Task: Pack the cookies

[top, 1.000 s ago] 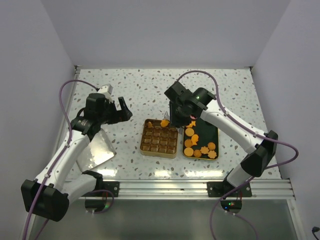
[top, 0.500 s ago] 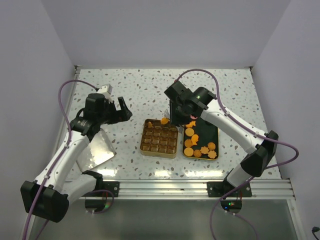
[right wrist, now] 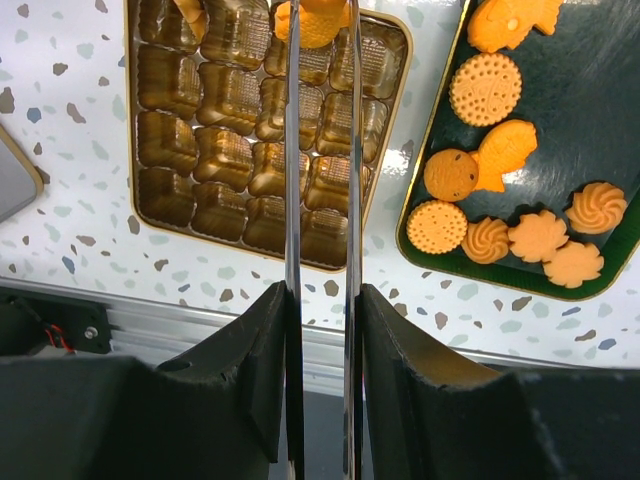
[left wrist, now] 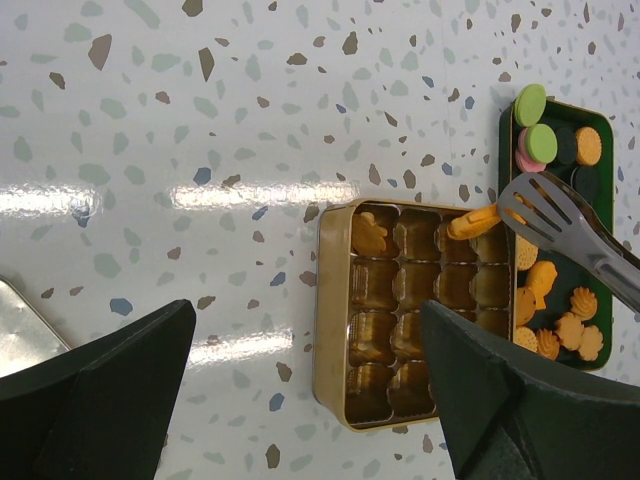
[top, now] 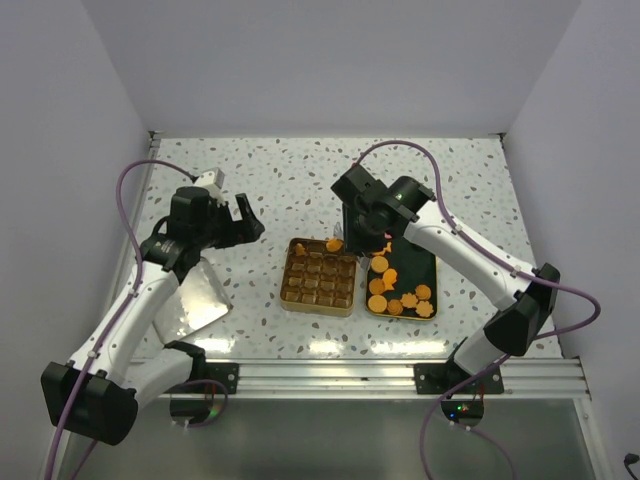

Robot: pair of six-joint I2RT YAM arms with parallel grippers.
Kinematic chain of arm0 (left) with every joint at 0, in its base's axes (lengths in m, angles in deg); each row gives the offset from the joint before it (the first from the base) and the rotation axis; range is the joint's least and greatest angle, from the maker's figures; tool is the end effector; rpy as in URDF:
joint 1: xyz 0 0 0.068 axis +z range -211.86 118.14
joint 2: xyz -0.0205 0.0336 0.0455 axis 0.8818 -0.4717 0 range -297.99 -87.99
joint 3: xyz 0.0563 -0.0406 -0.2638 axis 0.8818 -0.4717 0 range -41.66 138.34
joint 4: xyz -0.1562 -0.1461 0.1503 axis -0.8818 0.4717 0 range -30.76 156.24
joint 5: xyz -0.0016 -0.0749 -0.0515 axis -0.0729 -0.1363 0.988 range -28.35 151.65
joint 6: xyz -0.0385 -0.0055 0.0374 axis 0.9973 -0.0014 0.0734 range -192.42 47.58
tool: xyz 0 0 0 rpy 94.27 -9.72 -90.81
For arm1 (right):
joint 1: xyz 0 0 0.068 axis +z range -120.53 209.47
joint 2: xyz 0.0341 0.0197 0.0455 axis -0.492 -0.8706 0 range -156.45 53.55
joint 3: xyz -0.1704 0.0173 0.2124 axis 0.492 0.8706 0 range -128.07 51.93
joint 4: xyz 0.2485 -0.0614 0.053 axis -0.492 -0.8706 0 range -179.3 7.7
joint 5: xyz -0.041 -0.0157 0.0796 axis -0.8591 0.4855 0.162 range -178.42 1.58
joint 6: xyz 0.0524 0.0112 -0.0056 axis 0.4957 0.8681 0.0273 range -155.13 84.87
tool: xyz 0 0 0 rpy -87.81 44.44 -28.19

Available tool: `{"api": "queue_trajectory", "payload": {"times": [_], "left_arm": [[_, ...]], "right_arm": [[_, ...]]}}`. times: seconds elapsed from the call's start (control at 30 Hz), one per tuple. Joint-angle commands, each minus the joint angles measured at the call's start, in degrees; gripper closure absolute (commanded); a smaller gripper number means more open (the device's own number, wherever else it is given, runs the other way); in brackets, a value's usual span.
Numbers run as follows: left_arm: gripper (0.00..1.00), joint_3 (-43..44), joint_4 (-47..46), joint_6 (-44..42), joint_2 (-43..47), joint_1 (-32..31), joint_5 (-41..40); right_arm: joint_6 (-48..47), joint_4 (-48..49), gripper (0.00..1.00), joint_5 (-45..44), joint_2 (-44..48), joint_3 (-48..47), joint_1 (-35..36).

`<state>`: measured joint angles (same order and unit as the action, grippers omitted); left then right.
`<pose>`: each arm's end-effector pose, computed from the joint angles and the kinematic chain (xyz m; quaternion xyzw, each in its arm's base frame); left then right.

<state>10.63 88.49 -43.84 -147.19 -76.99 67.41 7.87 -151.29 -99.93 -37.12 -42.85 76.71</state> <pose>0.2149 -0.0618 0.3058 -0.0816 0.8870 -0.2099 0.4031 0.2151 0.2224 0.3563 -0.0141 0.9713 0.0842 0.2221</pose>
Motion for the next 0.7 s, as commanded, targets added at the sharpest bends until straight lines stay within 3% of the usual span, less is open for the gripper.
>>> {"api": "queue_trajectory", "payload": {"times": [0.0,0.67], "left_arm": [[0.00,0.1,-2.3,1.0,0.6,-0.2,0.7],[0.00,-0.4,-2.8,1.1,0.4,-0.2,0.1]], "right_arm": [[-0.4,0.5,0.75,-1.2,1.8,0.0,0.2],[-1.0,0.7,0.65,-0.4,-0.6,-2.7,1.3]]}}
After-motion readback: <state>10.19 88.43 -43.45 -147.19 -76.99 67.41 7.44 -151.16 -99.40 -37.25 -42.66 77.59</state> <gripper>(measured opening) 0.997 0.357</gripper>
